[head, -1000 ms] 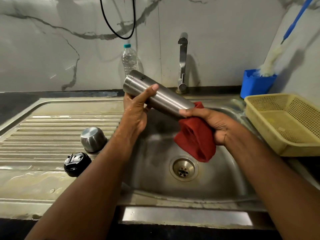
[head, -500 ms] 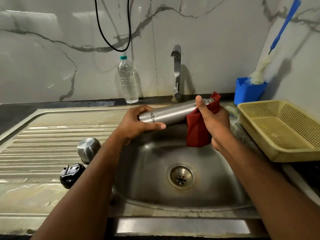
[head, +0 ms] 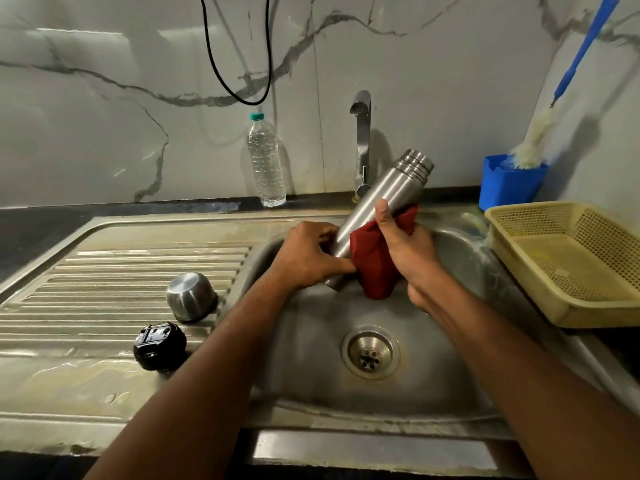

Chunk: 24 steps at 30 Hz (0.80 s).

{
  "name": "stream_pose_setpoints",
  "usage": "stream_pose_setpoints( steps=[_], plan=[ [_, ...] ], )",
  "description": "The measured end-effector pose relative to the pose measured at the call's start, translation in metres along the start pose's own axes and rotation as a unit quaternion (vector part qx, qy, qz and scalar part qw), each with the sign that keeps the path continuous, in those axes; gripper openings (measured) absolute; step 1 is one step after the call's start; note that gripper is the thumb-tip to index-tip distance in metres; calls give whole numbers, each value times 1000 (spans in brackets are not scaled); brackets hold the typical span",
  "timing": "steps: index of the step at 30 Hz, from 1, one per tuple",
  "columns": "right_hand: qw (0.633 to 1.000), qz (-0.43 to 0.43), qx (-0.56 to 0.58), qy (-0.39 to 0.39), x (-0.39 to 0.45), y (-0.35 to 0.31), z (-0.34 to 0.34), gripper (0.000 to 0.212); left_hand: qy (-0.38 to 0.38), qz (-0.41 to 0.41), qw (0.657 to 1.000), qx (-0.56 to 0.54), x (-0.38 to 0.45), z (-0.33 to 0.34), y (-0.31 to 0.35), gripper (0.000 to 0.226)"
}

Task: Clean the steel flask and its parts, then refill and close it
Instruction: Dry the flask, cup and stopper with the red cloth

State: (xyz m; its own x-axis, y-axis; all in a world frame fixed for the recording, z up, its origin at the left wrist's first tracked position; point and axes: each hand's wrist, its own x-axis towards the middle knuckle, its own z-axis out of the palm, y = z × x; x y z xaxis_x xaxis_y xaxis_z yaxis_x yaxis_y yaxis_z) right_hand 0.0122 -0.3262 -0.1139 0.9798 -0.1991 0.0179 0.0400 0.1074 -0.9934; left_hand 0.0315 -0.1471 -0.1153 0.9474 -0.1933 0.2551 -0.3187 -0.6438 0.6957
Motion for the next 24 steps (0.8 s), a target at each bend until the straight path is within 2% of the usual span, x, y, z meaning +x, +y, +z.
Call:
stream_pose_setpoints(
  steps=[3,5,8,11,14,18,20,24],
  plan=[
    [999,2,19,-28,-1,-1,-2,65,29,-20,999,34,-4,-4,2,38],
    [997,16,49,-49,-2,-5,-4,63,34,-33,998,40,-6,-6,3,40],
    [994,34,84,-55,-5,-15,-6,57,50,-81,995,29,-8,-13,4,33],
    [987,87,117,-61,-4,-20,-11,68,97,-125,987,-14,-9,-18,4,33],
    [975,162,124,-89,-4,-17,-15,47,139,-165,974,-66,-13,-32,3,36],
    [967,195,133,-98,-5,-9,-17,11,164,-199,964,-61,-18,-65,-2,39],
    [967,200,126,-91,-5,-8,-17,7,187,-221,957,-30,-18,-83,-9,36],
    [973,197,89,-79,-5,-3,-14,14,216,-255,942,-2,-15,-120,-26,37]
  ],
)
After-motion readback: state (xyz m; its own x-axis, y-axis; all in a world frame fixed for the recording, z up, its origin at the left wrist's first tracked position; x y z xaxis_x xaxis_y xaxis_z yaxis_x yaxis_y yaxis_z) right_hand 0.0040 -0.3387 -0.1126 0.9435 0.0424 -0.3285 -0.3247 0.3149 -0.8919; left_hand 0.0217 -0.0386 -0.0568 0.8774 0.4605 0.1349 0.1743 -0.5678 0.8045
